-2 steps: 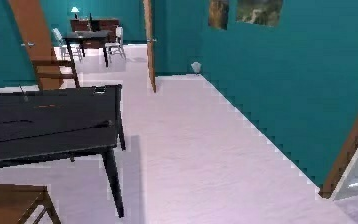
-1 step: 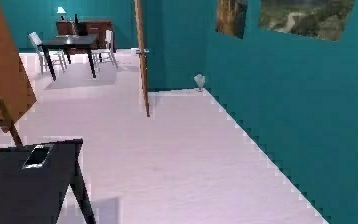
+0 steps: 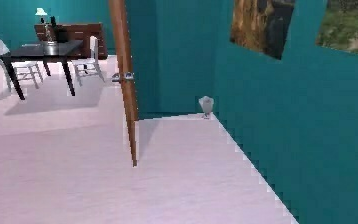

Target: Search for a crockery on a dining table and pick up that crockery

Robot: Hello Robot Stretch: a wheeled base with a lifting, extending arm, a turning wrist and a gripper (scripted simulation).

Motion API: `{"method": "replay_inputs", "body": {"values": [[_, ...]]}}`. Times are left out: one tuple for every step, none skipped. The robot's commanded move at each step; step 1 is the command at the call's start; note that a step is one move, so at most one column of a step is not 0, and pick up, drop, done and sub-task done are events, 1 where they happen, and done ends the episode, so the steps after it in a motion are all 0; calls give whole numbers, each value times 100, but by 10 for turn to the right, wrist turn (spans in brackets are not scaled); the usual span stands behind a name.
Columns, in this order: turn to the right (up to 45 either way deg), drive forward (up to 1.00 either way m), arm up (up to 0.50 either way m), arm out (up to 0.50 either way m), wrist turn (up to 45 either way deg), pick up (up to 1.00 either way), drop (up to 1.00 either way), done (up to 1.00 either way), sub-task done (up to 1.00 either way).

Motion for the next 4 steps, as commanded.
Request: {"method": "replay_inputs", "body": {"values": [[0, 35, 0, 0, 0, 0, 0, 0, 0], [-450, 0, 0, 0, 0, 0, 0, 0, 0], [-60, 0, 0, 0, 0, 0, 0, 0, 0], [0, 100, 0, 0, 0, 0, 0, 0, 0]]}}
